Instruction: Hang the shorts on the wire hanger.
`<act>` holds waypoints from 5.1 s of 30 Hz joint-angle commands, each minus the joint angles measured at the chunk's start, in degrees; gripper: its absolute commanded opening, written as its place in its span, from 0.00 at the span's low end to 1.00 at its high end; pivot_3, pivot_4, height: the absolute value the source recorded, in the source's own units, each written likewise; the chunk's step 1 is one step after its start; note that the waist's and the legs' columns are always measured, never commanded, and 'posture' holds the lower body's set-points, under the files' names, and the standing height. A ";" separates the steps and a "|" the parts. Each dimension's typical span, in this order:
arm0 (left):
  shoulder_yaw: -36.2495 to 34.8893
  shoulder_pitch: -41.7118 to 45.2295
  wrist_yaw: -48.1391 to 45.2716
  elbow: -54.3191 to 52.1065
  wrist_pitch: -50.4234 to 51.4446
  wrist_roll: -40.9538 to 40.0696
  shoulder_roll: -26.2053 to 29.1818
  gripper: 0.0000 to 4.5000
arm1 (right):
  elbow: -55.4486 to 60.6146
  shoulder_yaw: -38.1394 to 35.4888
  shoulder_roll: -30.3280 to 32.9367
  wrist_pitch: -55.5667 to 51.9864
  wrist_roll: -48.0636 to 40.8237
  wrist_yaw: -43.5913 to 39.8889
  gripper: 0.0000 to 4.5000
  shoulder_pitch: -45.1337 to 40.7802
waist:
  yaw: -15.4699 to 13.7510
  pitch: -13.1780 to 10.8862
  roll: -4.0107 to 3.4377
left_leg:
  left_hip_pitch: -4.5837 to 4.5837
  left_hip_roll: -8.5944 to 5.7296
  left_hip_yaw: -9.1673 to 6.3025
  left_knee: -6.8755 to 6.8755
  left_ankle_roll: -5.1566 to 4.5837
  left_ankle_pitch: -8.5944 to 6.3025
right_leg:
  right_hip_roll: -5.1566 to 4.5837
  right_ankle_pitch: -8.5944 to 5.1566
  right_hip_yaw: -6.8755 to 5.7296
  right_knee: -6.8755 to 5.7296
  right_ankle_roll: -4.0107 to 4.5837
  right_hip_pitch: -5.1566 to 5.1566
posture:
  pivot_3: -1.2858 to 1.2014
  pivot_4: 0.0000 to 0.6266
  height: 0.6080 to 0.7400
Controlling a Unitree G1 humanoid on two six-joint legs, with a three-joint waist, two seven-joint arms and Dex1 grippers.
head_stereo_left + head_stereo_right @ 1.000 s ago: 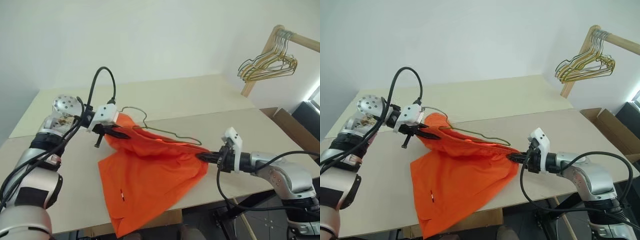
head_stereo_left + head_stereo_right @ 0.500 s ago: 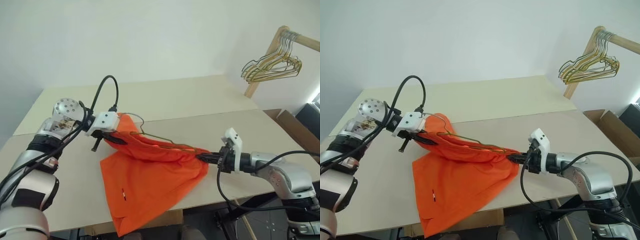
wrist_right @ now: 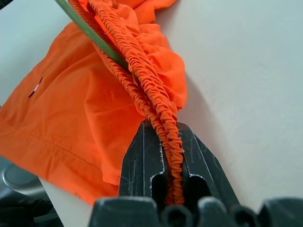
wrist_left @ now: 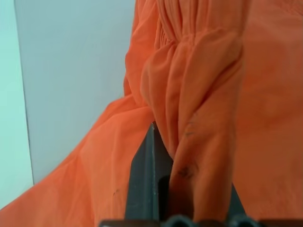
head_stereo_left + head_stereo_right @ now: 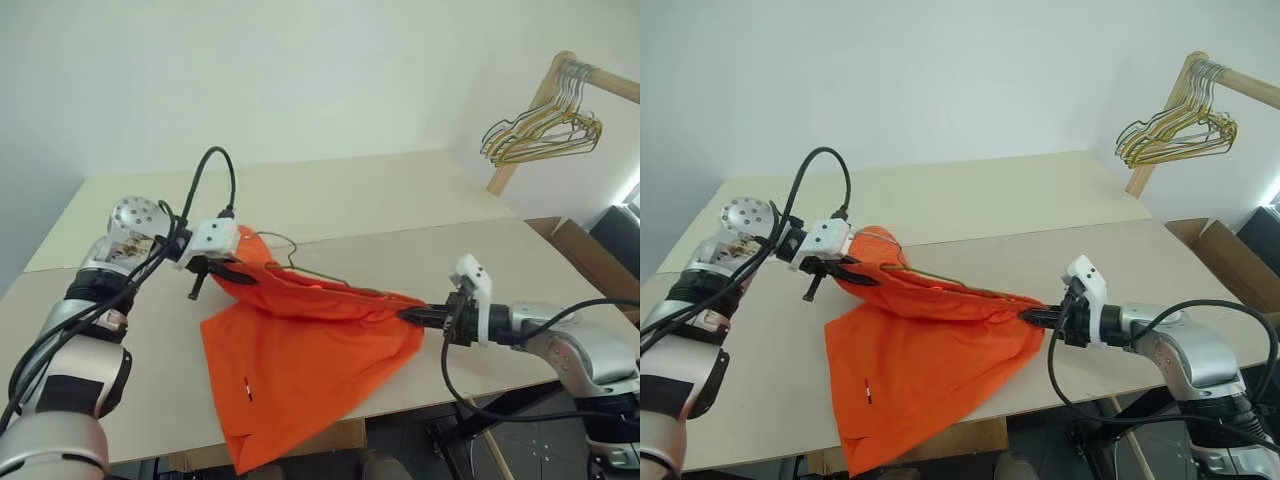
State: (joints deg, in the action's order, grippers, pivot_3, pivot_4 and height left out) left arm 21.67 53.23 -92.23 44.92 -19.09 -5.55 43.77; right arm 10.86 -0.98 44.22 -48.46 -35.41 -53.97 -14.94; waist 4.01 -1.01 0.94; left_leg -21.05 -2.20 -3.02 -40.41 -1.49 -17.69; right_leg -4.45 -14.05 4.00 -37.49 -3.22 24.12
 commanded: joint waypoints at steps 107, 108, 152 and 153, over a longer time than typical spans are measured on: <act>-6.30 6.27 2.19 11.76 -4.47 8.47 -1.04 1.00 | 0.84 24.52 -15.41 -15.58 10.29 5.62 0.00 -41.50 | 6.28 0.04 0.00 | -0.26 -0.17 -0.31 0.01 0.11 0.06 | -0.38 0.01 -0.21 -0.22 -0.01 0.37 | 0.47 0.00 1.00; -5.99 6.11 2.67 12.66 -5.45 9.41 -1.08 1.00 | 1.02 24.42 -15.27 -15.58 10.25 5.52 0.00 -41.50 | 6.29 0.04 0.00 | -0.26 -0.18 -0.31 0.01 0.11 0.06 | -0.40 0.01 -0.21 -0.22 -0.01 0.38 | 0.47 0.00 1.00; -11.21 -1.19 23.79 21.10 -5.03 17.33 1.51 0.00 | 5.67 20.65 -10.31 -17.46 6.82 3.00 0.00 -39.21 | 6.29 0.04 0.01 | -0.28 -0.26 -0.31 0.04 0.10 0.06 | -0.56 0.01 -0.28 -0.30 -0.01 0.43 | 0.47 0.00 1.00; -11.51 -1.14 23.44 20.41 -5.07 16.83 1.07 0.00 | 5.66 20.69 -10.37 -17.41 6.74 3.00 0.00 -39.20 | 6.29 0.04 0.01 | -0.28 -0.27 -0.32 0.04 0.10 0.06 | -0.59 0.01 -0.31 -0.32 -0.01 0.43 | 0.47 0.00 1.00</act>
State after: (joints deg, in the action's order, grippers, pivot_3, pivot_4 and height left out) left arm 11.34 51.74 -68.75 66.56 -24.86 12.04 43.94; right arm 14.74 22.18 32.94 -66.09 -28.24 -50.64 -53.15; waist 10.30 -0.97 0.95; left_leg -21.33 -2.49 -3.35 -40.38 -1.39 -17.63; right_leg -5.07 -14.04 3.65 -37.81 -3.23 24.55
